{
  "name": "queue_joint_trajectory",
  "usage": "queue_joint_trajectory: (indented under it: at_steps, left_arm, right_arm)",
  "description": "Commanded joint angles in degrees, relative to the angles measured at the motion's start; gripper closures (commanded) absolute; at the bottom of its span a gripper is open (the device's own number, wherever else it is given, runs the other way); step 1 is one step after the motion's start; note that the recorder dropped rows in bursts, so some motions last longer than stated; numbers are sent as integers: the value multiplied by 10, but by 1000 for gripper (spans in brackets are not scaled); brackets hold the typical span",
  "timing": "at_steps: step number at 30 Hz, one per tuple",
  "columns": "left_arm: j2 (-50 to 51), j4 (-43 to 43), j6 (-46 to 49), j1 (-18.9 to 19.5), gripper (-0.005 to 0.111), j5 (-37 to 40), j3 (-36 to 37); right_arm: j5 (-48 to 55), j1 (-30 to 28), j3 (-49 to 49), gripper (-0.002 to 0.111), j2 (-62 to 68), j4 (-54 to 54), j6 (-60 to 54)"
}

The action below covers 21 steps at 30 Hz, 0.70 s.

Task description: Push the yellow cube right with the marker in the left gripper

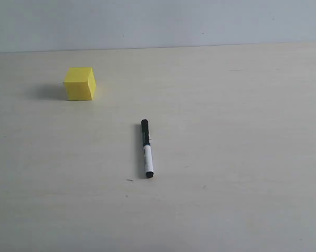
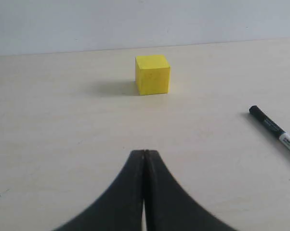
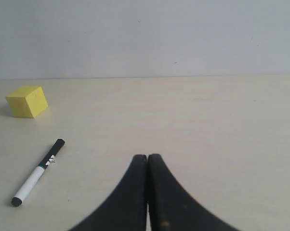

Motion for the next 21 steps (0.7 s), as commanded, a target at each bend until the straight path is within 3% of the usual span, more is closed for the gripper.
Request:
queue_joint_trajectory:
  at_steps: [1,19,21]
  left_arm:
    - [-3,-5,2,-4,107,-8,1]
    - [-3,-5,2,-4,107,-8,1]
    - [-3,31,32,-3,107,-8,1]
  right_arm:
    - [-3,1,3,108,-3,0,-1]
    - [-3,1,3,108,-3,0,-1]
    - [-3,1,3,108,-3,0,-1]
